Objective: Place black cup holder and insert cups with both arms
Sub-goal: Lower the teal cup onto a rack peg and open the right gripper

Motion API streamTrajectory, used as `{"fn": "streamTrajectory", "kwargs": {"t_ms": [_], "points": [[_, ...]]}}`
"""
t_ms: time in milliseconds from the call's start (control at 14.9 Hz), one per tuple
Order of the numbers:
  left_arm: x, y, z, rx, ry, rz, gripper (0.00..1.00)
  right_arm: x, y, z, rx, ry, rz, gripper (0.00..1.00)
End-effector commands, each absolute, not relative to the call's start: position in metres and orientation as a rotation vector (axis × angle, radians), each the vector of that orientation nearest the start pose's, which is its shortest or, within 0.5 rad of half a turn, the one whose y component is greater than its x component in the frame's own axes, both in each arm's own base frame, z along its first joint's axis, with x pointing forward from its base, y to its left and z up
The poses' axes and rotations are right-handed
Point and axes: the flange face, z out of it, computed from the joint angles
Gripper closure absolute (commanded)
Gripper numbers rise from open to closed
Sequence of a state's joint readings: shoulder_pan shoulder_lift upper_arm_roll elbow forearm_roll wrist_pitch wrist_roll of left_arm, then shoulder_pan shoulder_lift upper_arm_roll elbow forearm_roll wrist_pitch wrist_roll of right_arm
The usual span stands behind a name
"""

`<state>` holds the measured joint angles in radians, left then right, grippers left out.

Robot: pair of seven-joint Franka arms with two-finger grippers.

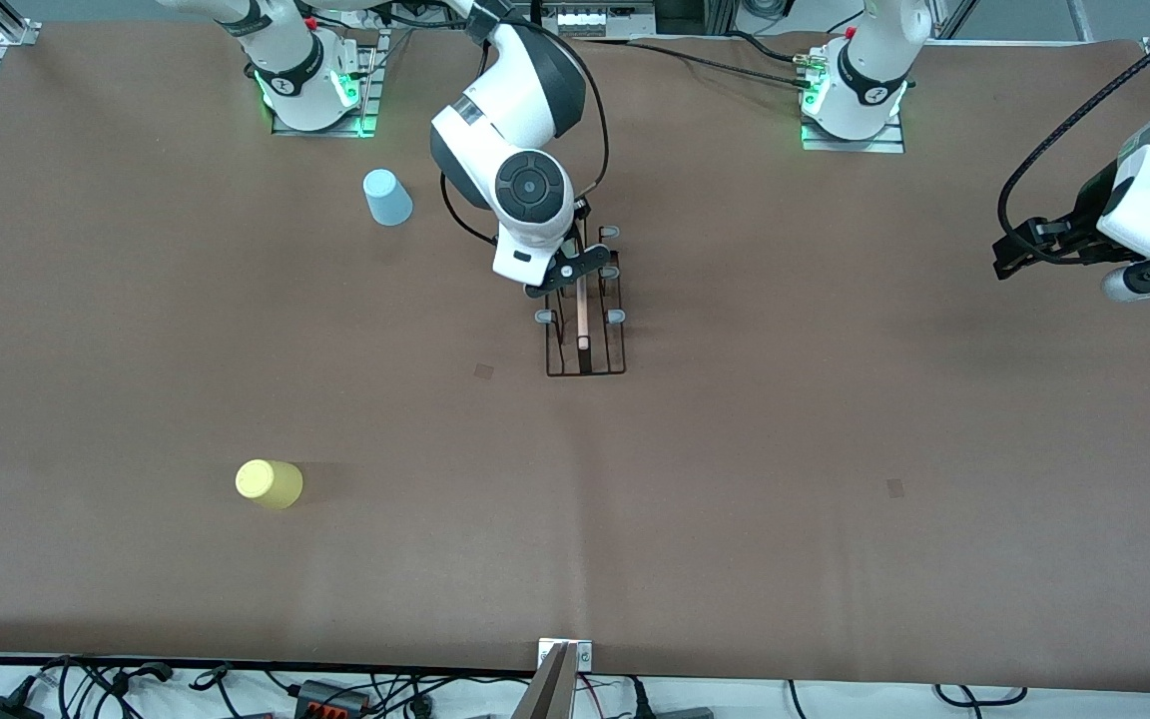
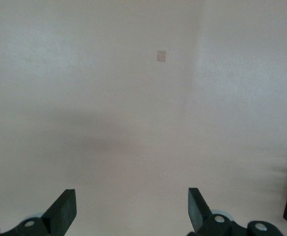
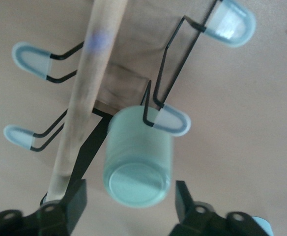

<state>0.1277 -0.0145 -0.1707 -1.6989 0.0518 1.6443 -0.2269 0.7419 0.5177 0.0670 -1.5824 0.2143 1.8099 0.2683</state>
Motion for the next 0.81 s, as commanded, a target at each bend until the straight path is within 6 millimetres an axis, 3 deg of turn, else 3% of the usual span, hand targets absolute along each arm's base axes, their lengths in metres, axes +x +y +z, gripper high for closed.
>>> {"fn": "streamTrajectory", "kwargs": {"t_ms": [0, 202, 336, 403, 605, 739], "points": [[0.552, -0.022, 0.585, -3.095, -0.253, 0.044, 0.0, 0.446, 0.485, 0.333, -2.989, -0.609, 0.533, 0.0], [0.552, -0.022, 0.585, -3.094, -0.251, 0.043, 0.0, 0.456, 0.473, 0.385, -3.009, -0.475, 0.469, 0.0], [0.552, -0.022, 0.585, -3.096, -0.251, 0.044, 0.0, 0.486, 0.452, 0.421, -3.044, -0.321, 0.429, 0.0], [0.552, -0.022, 0.585, -3.094, -0.251, 0.046, 0.0, 0.505, 0.432, 0.436, -3.069, -0.257, 0.41, 0.0], [0.552, -0.022, 0.586, -3.094, -0.251, 0.041, 0.0, 0.559, 0.362, 0.445, -3.156, -0.044, 0.297, 0.0], [0.552, -0.022, 0.586, -3.094, -0.251, 0.041, 0.0, 0.593, 0.312, 0.438, -3.215, 0.106, 0.238, 0.0]]}}
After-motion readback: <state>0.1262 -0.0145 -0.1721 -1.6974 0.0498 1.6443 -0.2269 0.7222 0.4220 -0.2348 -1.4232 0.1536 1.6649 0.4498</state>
